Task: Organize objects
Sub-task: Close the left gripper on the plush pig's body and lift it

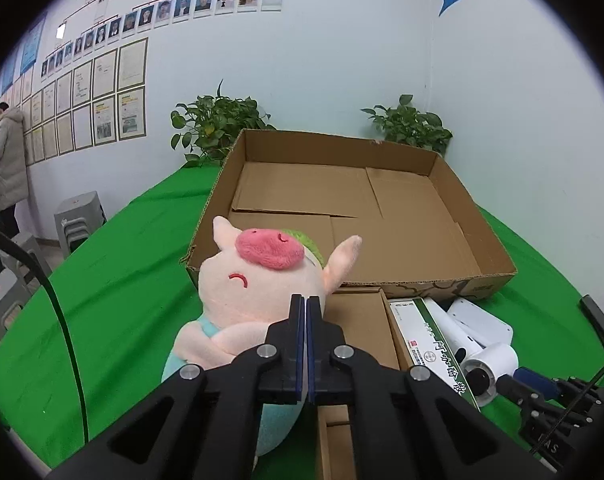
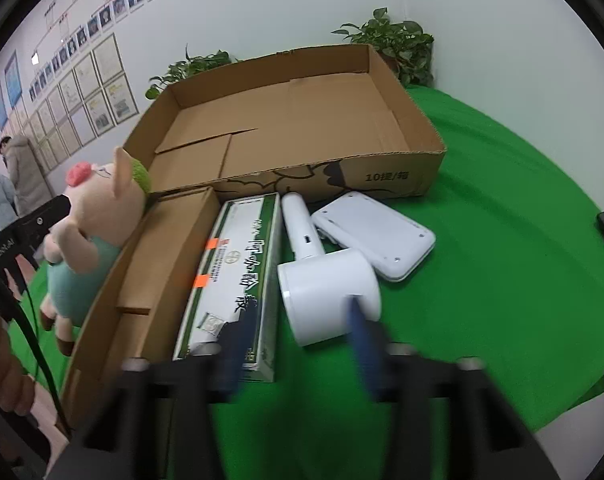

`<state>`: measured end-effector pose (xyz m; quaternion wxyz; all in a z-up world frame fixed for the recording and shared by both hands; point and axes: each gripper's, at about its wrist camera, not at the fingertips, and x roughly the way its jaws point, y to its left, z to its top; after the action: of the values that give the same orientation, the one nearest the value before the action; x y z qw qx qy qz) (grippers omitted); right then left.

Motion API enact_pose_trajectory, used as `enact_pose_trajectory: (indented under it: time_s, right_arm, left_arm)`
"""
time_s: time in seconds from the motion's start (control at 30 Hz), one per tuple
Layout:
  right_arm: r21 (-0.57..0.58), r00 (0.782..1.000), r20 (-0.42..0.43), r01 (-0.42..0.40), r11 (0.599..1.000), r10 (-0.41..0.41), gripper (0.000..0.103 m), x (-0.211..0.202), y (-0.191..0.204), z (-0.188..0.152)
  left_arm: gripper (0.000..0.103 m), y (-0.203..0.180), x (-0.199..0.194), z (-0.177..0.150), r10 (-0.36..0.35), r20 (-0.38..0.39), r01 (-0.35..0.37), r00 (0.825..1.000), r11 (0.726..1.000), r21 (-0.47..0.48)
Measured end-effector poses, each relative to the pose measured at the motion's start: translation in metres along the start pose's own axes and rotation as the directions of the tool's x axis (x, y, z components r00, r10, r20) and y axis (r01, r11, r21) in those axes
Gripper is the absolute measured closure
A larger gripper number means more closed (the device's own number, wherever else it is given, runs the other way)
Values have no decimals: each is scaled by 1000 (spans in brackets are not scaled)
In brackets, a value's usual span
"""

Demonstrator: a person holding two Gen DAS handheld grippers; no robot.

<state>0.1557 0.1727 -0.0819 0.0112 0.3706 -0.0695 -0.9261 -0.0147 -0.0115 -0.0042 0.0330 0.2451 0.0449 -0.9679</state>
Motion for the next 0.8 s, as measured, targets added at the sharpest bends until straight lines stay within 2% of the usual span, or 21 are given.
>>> enact_pose_trajectory:
  time_s: [0.03, 0.07, 0.1, 0.13, 0.2, 0.27, 0.4, 0.8]
  right_arm:
    - [-1, 1000, 6, 11, 1000, -11, 81, -1, 0, 1]
    - [3, 1000, 9, 7, 1000, -7, 80, -1, -1, 2]
    - [10, 1000, 8, -3, 1000, 3, 70, -1, -2, 4]
    - [20, 1000, -1, -9, 1000, 9, 41, 0, -2, 6]
    - [33, 1000, -2, -24, 999, 24, 1, 2, -3, 6]
    - [54, 999, 10, -41, 998, 41, 1, 1, -4, 5]
    - [49, 999, -27, -34, 998, 36, 1, 7, 0, 5]
    - [34, 999, -41, 11, 999, -9, 1, 7, 1, 3]
  left_arm:
    - [93, 0, -3, 0, 4, 14, -4, 1000, 1000, -4]
    - [77, 0, -5, 1, 12, 24, -12, 1000, 1000, -7]
    - [22, 0, -6, 2, 29, 18, -29, 999, 1000, -5]
    - [3, 0, -7, 3, 41, 16, -41, 999, 999, -6]
    - [1, 3, -12, 4, 49, 51, -48, 997, 999, -25]
    - [1, 3, -12, 4, 44, 44, -43, 998, 999, -16]
    - [1, 4, -7, 3, 30, 8, -30, 1000, 1000, -9]
    - [1, 9, 1, 1, -6, -77, 5, 997, 1000, -7]
